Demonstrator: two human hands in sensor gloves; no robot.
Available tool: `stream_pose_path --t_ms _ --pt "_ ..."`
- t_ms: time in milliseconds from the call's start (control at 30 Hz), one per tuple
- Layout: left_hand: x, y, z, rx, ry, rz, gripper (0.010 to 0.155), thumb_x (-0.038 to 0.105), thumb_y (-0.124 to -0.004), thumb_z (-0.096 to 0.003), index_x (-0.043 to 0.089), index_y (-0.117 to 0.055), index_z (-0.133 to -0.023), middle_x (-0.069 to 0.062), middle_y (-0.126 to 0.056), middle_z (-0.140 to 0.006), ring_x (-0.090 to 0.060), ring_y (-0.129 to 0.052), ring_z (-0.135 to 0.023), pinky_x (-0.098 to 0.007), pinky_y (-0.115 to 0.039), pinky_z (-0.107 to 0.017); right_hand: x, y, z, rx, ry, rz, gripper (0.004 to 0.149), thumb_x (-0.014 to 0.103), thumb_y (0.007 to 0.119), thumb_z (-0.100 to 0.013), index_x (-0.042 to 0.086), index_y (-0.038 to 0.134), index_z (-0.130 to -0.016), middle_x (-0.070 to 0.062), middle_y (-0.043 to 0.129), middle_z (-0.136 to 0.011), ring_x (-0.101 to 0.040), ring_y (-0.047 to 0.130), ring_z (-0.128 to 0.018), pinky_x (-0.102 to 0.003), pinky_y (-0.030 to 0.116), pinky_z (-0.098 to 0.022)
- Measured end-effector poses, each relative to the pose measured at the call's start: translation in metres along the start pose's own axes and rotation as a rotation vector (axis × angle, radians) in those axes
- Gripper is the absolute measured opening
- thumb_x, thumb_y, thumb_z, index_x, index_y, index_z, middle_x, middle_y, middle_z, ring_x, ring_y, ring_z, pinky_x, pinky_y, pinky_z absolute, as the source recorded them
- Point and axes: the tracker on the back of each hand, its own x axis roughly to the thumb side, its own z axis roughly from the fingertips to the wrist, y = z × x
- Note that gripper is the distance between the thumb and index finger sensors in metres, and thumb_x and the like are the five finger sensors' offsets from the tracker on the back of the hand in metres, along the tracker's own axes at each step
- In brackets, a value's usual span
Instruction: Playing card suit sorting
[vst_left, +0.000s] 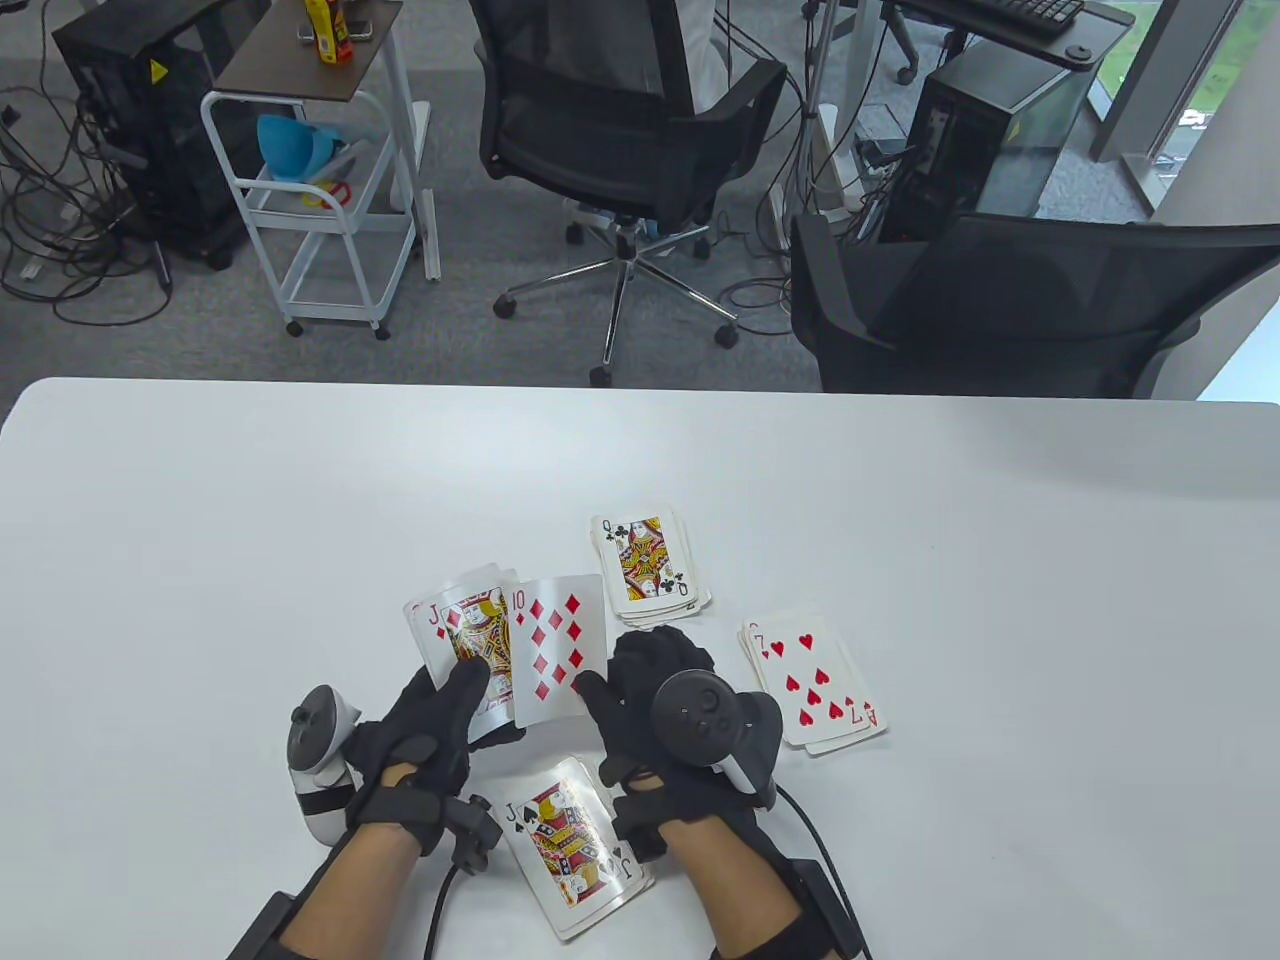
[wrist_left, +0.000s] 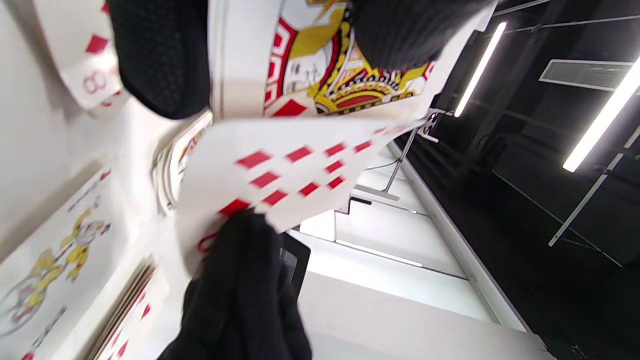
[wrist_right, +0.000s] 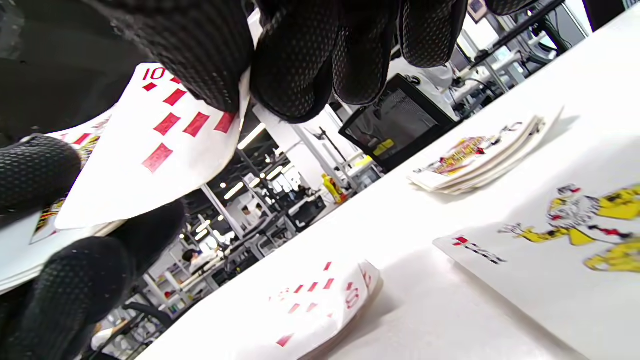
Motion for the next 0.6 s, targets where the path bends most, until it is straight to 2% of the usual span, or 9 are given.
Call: stream_pose_path --t_ms 233,367,433,533,600 --pt "0.017 0.020 0.002 0.097 -0.081 0.010 0.050 0.046 -0.074 -0.0585 0.024 -0.066 -0.103 -0.002 -0.084 -0.098 -0.029 -0.094 -0.082 -0.040 -0.091 -0.052 -0.006 -0.003 -0.007 0.000 0.045 0.017 0.038 0.033 0.082 -0.056 0.002 0.087 -0.079 -0.023 0.067 -0.101 -0.055 0.048 -0.099 -0.075 0.037 -0.067" --pt "0.022 0.025 0.003 0.113 -0.101 0.056 0.050 0.045 -0.075 -0.0585 0.023 -0.066 -0.103 -0.002 -0.084 -0.097 -0.029 -0.095 -0.081 -0.040 -0.091 -0.052 0.004 0.005 -0.019 0.087 0.075 0.072 0.038 0.032 0.082 -0.057 0.002 0.088 -0.079 -0.024 0.063 -0.104 -0.055 0.042 -0.101 -0.076 0.032 -0.066" --pt "0.024 0.027 0.003 0.125 -0.115 0.074 0.050 0.046 -0.075 -0.0585 0.023 -0.066 -0.102 -0.001 -0.085 -0.097 -0.029 -0.095 -0.081 -0.040 -0.091 -0.052 0.015 0.014 -0.031 0.167 0.088 0.151 0.038 0.032 0.082 -0.057 0.002 0.088 -0.080 -0.025 0.061 -0.105 -0.056 0.039 -0.101 -0.077 0.030 -0.066" --pt "0.026 0.028 0.003 0.128 -0.121 0.084 0.050 0.045 -0.075 -0.0584 0.023 -0.067 -0.102 -0.001 -0.086 -0.096 -0.028 -0.096 -0.080 -0.040 -0.091 -0.051 0.030 0.028 -0.045 0.218 0.074 0.307 0.039 0.033 0.083 -0.057 0.002 0.088 -0.079 -0.025 0.060 -0.105 -0.056 0.037 -0.102 -0.077 0.028 -0.066" --pt "0.026 0.028 0.003 0.130 -0.123 0.089 0.050 0.046 -0.076 -0.0583 0.023 -0.068 -0.102 -0.001 -0.086 -0.096 -0.028 -0.097 -0.079 -0.039 -0.092 -0.050 0.038 0.038 -0.054 0.258 0.082 0.309 0.039 0.033 0.083 -0.057 0.002 0.088 -0.079 -0.025 0.059 -0.105 -0.055 0.036 -0.102 -0.077 0.028 -0.066"
